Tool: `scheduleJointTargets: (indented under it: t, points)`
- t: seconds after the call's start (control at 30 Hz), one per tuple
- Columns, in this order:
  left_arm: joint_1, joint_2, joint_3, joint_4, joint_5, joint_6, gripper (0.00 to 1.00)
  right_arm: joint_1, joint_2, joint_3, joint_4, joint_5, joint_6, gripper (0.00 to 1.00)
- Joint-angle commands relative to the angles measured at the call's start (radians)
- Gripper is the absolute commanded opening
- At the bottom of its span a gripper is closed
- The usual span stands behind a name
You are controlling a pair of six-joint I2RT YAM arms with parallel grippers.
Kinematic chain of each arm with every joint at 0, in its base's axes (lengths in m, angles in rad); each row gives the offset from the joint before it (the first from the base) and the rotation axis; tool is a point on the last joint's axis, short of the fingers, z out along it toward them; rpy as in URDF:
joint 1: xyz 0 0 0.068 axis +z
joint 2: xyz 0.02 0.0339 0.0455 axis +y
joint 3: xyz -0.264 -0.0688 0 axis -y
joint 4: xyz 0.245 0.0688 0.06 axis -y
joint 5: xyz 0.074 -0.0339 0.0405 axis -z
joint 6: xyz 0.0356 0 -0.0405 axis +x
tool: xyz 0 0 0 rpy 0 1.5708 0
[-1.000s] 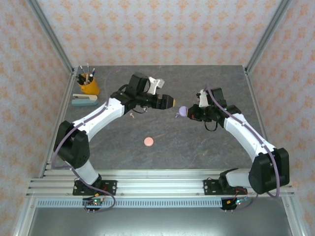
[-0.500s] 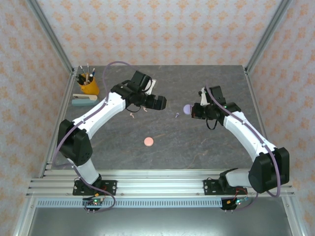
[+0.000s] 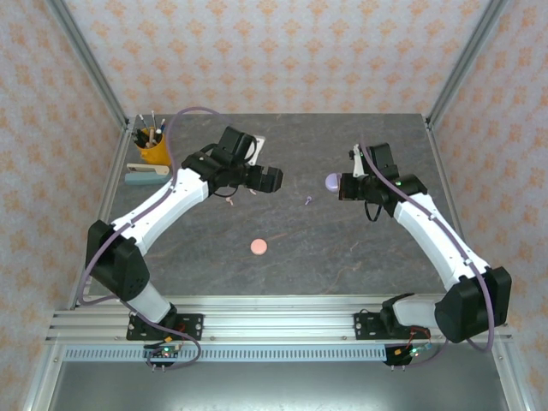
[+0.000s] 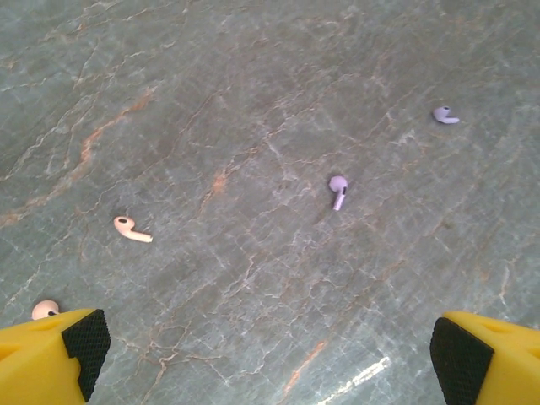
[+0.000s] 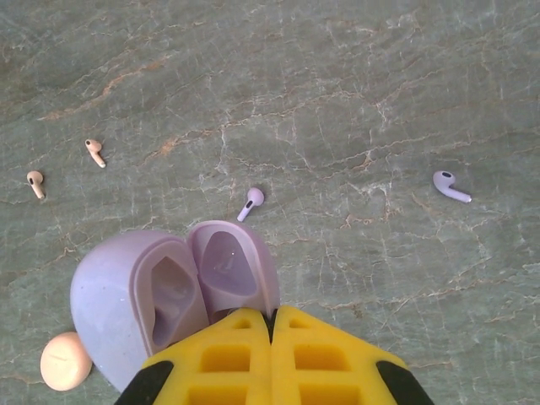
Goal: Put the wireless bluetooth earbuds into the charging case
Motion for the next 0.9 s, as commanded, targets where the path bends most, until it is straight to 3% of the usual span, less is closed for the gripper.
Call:
scheduleJointTargets:
  t: [0.0, 0.3, 0.5, 0.87]
  points:
    - [0.002, -0.012, 0.052, 0.0, 0.055, 0.073, 1.0, 0.013, -0.004, 0.041, -0.042, 0.06, -0.053, 0.0]
    - [0.006, 0.043, 0.05, 0.087, 0.204, 0.147, 1.0, 0.054, -0.005, 0.043, -0.046, 0.11, -0.142, 0.0]
    - [0.022, 0.077, 0.062, 0.118, 0.29, 0.168, 1.0, 0.081, 0.026, 0.08, -0.075, 0.074, -0.177, 0.0]
    - [0.073, 0.187, 0.185, -0.063, 0.575, 0.317, 1.0, 0.083, 0.064, 0.105, -0.129, -0.063, -0.231, 0.0]
